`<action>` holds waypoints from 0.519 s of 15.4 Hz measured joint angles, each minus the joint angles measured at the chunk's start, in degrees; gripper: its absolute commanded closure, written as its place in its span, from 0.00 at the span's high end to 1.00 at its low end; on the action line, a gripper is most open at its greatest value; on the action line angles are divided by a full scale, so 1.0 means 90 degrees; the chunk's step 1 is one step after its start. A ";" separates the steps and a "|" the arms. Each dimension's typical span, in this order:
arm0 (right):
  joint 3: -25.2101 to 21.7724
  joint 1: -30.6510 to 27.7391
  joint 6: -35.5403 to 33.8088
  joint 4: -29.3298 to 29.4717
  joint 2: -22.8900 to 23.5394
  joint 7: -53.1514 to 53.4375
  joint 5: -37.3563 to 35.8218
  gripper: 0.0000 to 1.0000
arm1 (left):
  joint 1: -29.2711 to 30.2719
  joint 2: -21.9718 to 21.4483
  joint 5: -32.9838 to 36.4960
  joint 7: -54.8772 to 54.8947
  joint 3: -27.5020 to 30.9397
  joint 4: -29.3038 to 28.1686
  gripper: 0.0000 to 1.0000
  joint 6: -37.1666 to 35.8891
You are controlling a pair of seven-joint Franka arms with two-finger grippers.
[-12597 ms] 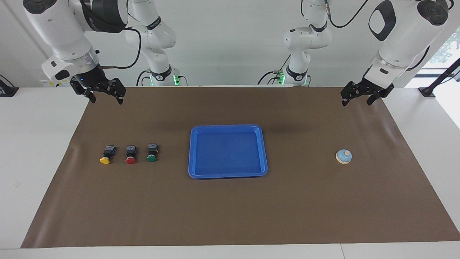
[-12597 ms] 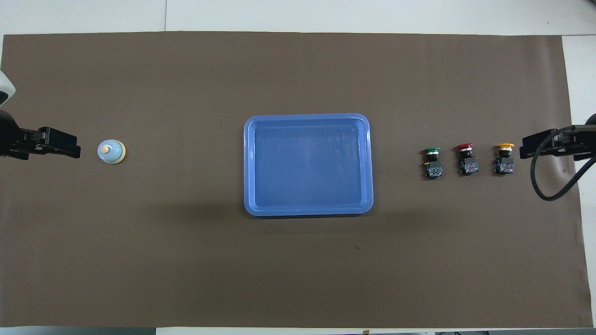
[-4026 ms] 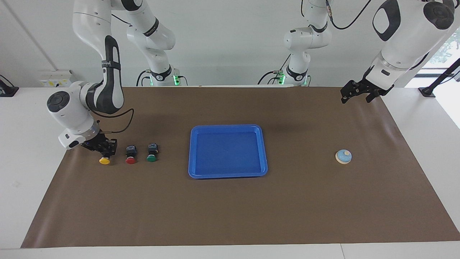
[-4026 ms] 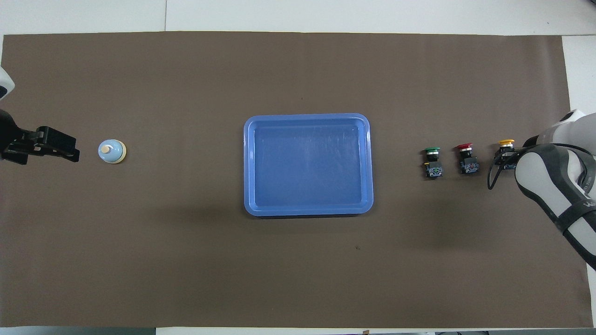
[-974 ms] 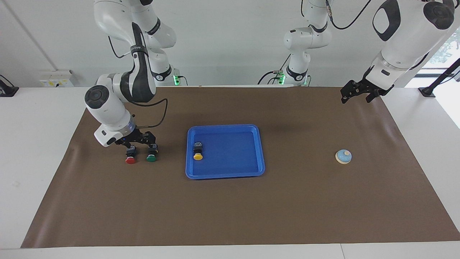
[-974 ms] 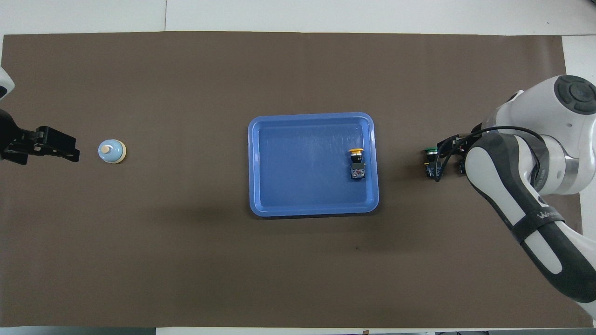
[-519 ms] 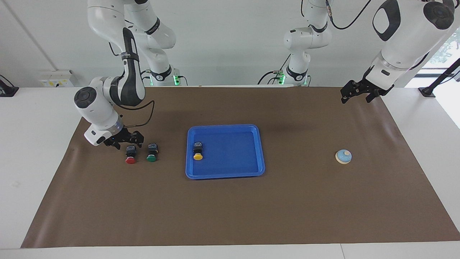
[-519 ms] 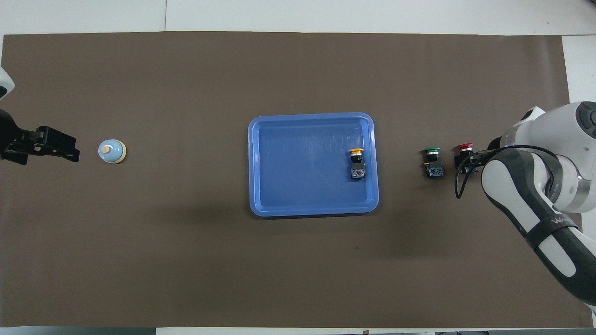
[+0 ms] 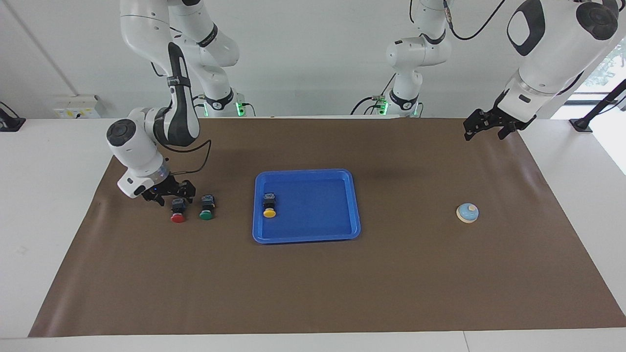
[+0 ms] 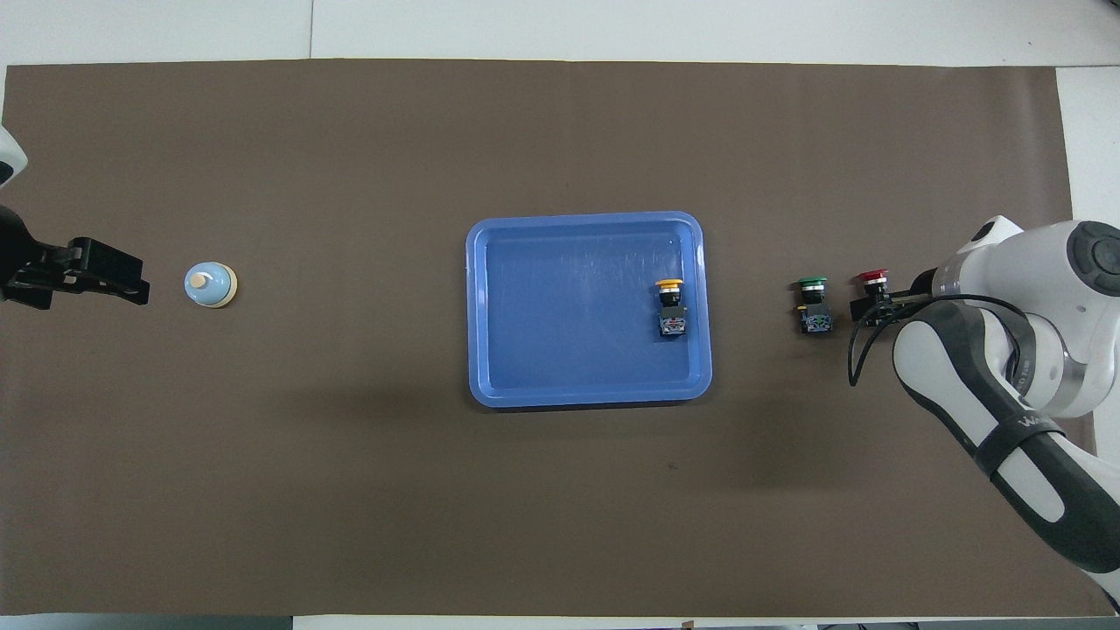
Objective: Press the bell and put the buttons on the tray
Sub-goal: 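Move the right gripper back to the red button, then grasp the red button and place it in the blue tray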
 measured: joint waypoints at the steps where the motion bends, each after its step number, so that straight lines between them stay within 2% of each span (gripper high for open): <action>1: -0.0001 -0.0002 0.0016 -0.0015 0.0019 0.0000 0.0000 0.07 | 0.0000 0.0000 0.0000 0.0000 0.0000 0.0000 1.00 0.0000; 2: -0.0001 -0.0013 0.0031 -0.0023 0.0031 0.0000 0.0000 0.00 | 0.0000 0.0000 0.0000 0.0000 0.0000 0.0000 1.00 0.0000; 6: 0.0016 -0.0044 0.0041 -0.0004 0.0029 0.0000 0.0000 0.00 | 0.0000 0.0000 0.0000 0.0000 0.0000 0.0000 1.00 0.0000; 8: 0.0111 0.0061 -0.0248 0.0241 -0.0016 0.0034 0.0004 0.00 | 0.0000 0.0000 0.0000 0.0000 0.0000 0.0000 1.00 0.0000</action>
